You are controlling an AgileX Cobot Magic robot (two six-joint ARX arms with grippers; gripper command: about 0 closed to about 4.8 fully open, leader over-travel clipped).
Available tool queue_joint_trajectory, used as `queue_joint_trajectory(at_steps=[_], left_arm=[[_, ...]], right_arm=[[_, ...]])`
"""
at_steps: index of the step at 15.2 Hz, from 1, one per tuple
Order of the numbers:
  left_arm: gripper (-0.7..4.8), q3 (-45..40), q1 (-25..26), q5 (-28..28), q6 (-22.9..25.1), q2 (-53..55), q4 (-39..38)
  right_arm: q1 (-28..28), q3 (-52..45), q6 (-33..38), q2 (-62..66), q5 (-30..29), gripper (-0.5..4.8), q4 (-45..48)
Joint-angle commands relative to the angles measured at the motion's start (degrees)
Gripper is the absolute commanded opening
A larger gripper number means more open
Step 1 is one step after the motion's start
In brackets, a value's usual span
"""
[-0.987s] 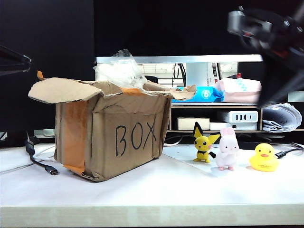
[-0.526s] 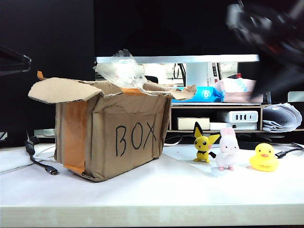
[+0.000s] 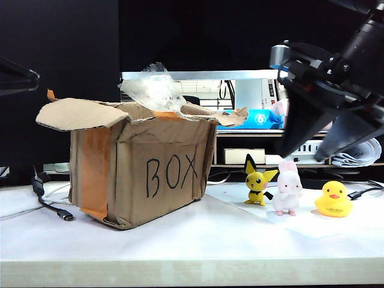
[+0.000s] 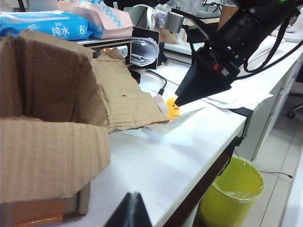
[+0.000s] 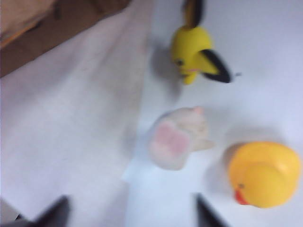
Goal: Put the doll that is least similar in color compared to the others into the paper box.
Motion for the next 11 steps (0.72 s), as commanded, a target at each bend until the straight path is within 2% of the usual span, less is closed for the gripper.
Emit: queue_joint_trajectory(at_steps=[1,4,11], left_arm=[[-0.05,0.04,0.00,0.00,0.02,0.00,0.72],[-0.05,0.04,0.00,0.00,0.02,0.00,0.74],[-0.05,0.04,0.00,0.00,0.02,0.00,0.72]], right_arm=[[0.09,0.31,0.11,-0.17,1.11,4.00,1.90],[0.09,0.31,1.62,1.75,1.11,4.00,6.91],[0.09,0.31,2.69,10.80,2.34,4.00,11.13]])
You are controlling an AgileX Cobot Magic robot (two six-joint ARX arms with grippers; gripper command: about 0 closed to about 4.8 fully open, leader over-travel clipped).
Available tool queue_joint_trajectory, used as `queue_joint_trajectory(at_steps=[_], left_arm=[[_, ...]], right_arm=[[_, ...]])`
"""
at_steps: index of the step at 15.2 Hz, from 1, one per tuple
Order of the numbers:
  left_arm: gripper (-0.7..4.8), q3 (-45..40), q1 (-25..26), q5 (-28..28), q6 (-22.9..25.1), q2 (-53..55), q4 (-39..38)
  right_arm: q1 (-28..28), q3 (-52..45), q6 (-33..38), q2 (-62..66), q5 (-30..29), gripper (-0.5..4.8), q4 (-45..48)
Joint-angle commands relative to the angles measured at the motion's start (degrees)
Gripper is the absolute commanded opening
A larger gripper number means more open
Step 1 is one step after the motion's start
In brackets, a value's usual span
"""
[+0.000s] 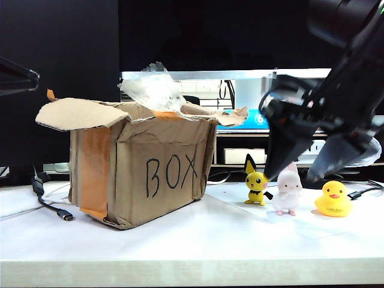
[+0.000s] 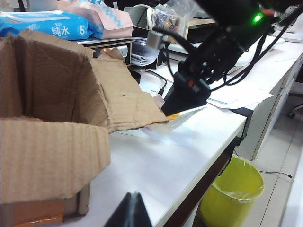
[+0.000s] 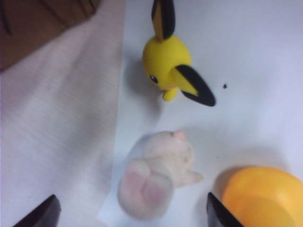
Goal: Put the doll that is least similar in color compared to the others into the paper box.
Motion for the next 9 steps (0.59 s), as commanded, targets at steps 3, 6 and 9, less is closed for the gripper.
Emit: queue_joint_trajectory(at_steps=[3,6,9], left_arm=[[-0.05,0.04,0.00,0.02,0.02,0.00,0.72],[-0.05,0.04,0.00,0.02,0.02,0.00,0.72],[-0.05,0.04,0.00,0.02,0.02,0.00,0.72]], right_arm=[[0.09,0.31,0.26,3.69,0.09,3.98,3.76],[0.09,0.31,0.70,3.69,0.09,3.52,5.09],[0.09,0.31,0.70,3.69,-0.26,2.32,5.01]])
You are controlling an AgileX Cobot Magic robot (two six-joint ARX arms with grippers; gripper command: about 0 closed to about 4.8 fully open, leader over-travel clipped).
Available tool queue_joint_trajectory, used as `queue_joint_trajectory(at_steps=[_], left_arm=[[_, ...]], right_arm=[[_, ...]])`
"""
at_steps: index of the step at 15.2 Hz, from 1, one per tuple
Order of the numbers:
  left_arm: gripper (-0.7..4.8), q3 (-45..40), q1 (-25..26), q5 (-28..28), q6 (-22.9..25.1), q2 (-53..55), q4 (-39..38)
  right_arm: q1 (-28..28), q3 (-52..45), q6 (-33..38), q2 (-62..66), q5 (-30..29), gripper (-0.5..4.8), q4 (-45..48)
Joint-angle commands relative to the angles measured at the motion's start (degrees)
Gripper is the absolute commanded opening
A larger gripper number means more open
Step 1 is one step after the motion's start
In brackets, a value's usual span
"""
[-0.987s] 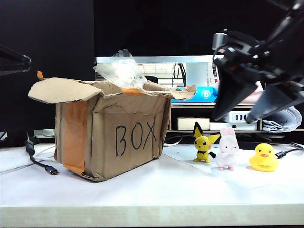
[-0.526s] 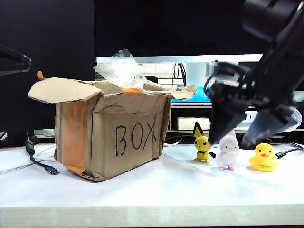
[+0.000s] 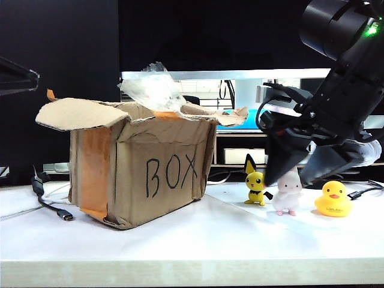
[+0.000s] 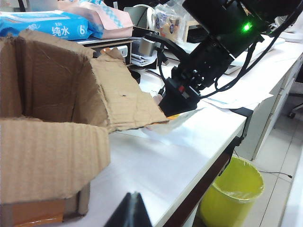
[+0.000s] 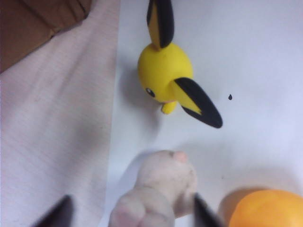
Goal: Put the doll that is least similar in color compared to the others into the paper box.
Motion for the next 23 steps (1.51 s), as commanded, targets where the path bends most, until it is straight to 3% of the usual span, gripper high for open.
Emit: queue_joint_trajectory(at_steps=[1,2,6,11,14,19,22,23], left_arm=[[-0.05,0.04,0.00,0.00,0.02,0.00,0.72],[-0.05,0.04,0.00,0.00,0.02,0.00,0.72],[-0.06,0.04,0.00,0.00,0.02,0.00,0.72],[-0.05,0.04,0.00,0.00,0.02,0.00,0.72],[-0.05,0.04,0.00,0.00,0.02,0.00,0.72],[-0.05,0.04,0.00,0.00,0.02,0.00,0.72],[-0.06,0.04,0.00,0.00,0.02,0.00,0.72],[-0.05,0.04,0.00,0.00,0.02,0.00,0.72]], right_arm=[[0.09,0.31,0.20,-0.13,-0.31,1.15,0.35],[0.09,0.31,0.17,-0.13,-0.46,0.51,0.17],[0.09,0.31,0.17,-0.15,-1.46,0.02,0.17],[0.09,2.12,0.15,-4.31,-3.06,-0.01,-3.89],[0.09,7.98,-1.29,-10.84,-3.13,-0.01,-11.19],[0.09,16.98,-1.20,-15.13,-3.26,-0.01,-11.80],[0.11,16.98,2.62,-10.16,-16.20,-0.01,-3.87],[0.26,16.98,4.46,-8.76,-17.64,-0.01,-1.27]])
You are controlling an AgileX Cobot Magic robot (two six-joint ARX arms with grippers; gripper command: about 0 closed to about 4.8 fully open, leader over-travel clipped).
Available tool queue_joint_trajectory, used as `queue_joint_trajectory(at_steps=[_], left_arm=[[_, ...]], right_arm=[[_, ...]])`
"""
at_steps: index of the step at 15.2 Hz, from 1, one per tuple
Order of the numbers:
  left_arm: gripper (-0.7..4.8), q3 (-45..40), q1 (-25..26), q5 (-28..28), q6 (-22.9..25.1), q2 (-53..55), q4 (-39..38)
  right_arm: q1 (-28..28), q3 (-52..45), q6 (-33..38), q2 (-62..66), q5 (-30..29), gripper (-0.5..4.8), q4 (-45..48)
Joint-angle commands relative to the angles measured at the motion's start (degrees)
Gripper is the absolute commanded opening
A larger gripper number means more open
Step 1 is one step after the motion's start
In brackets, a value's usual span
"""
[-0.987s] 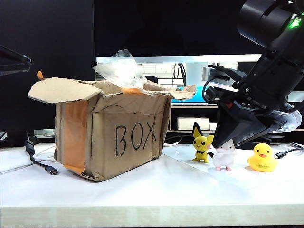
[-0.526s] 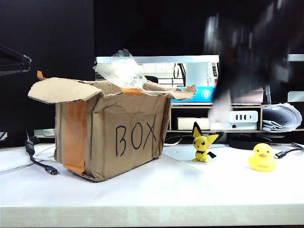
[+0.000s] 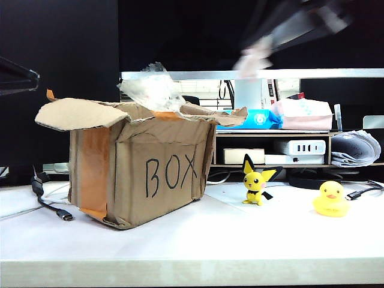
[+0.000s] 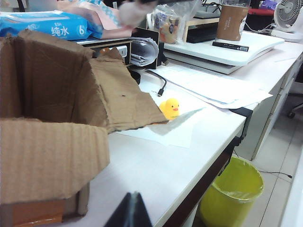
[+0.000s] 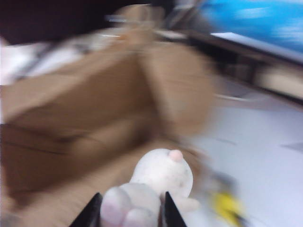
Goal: Put the doll that is least similar in color compared to the others into the paper box.
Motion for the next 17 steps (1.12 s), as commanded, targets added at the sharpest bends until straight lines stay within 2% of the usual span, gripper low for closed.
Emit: queue_joint_trajectory(at_steps=[1,4,8,10,15,17], left_arm=[[-0.05,0.04,0.00,0.00,0.04,0.00,0.72],[-0.05,0.04,0.00,0.00,0.02,0.00,0.74],[-0.05,0.04,0.00,0.00,0.02,0.00,0.72],[-0.06,0.04,0.02,0.00,0.02,0.00,0.72],[-0.05,0.04,0.02,0.02,0.02,0.00,0.72],[-0.05,0.04,0.02,0.00,0.02,0.00,0.72]], right_arm=[[1.25,0.20,5.44,4.61,-6.16,-0.01,10.49],[4.20,4.20,6.23,11.67,-6.19,-0.01,11.98],[7.67,13.92,1.81,18.99,-3.52,-0.01,2.56],[8.35,14.19,0.68,19.15,-1.84,-0.01,1.73],[8.37,14.21,0.68,19.15,-2.14,0.00,0.46],[8.37,14.21,0.70,19.12,-2.12,0.87,0.31]])
